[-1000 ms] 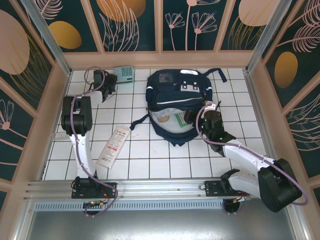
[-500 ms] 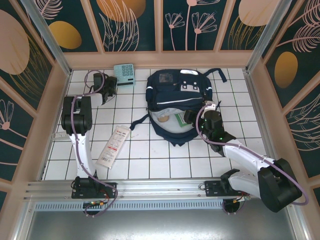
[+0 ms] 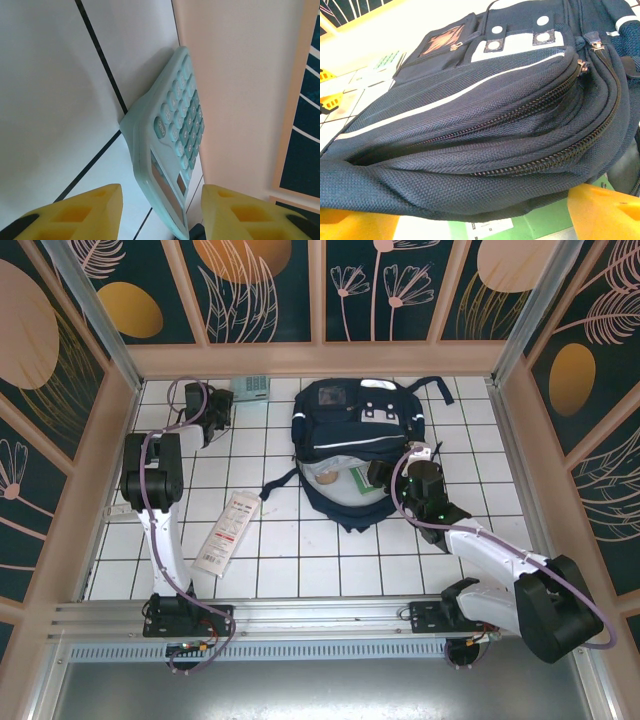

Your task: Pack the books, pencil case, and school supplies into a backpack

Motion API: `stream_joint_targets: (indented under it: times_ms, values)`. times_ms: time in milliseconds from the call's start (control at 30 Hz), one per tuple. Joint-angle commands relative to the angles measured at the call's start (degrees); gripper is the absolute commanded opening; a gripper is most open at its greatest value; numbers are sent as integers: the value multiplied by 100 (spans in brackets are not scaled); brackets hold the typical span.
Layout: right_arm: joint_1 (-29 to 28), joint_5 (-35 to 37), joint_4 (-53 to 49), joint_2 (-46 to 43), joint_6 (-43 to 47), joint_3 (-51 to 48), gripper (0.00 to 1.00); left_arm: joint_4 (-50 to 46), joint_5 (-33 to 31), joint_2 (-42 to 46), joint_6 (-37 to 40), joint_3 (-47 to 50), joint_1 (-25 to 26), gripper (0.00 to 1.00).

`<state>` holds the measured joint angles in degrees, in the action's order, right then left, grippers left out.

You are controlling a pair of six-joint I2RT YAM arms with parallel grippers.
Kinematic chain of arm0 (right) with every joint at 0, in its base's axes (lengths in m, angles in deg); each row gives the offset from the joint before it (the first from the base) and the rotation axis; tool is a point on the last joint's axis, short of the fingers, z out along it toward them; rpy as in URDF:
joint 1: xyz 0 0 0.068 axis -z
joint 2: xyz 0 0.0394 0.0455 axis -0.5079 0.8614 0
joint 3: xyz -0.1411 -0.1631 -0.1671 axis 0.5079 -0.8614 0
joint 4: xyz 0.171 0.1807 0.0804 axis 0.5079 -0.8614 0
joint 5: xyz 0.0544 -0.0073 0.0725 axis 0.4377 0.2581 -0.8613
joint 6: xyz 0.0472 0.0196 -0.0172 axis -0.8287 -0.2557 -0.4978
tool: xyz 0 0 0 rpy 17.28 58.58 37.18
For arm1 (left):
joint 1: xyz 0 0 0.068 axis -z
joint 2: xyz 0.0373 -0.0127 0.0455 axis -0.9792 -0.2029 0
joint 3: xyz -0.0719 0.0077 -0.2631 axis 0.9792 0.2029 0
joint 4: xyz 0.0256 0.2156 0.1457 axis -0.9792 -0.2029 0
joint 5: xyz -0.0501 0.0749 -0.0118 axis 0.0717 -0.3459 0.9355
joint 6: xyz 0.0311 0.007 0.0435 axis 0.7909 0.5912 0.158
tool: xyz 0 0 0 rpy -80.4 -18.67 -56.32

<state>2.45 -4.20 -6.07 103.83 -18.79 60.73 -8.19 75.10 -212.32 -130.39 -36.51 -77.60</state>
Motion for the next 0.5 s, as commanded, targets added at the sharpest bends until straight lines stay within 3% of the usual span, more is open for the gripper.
stream_joint_targets:
  times_ms: [0, 467]
  values:
    - [8, -92, 385, 19, 79, -32, 87, -186, 137, 46, 358, -415, -51, 46]
    - [23, -52, 377, 72, 79, -23, 88, -390, 192, -459, 444, -647, -51, 40]
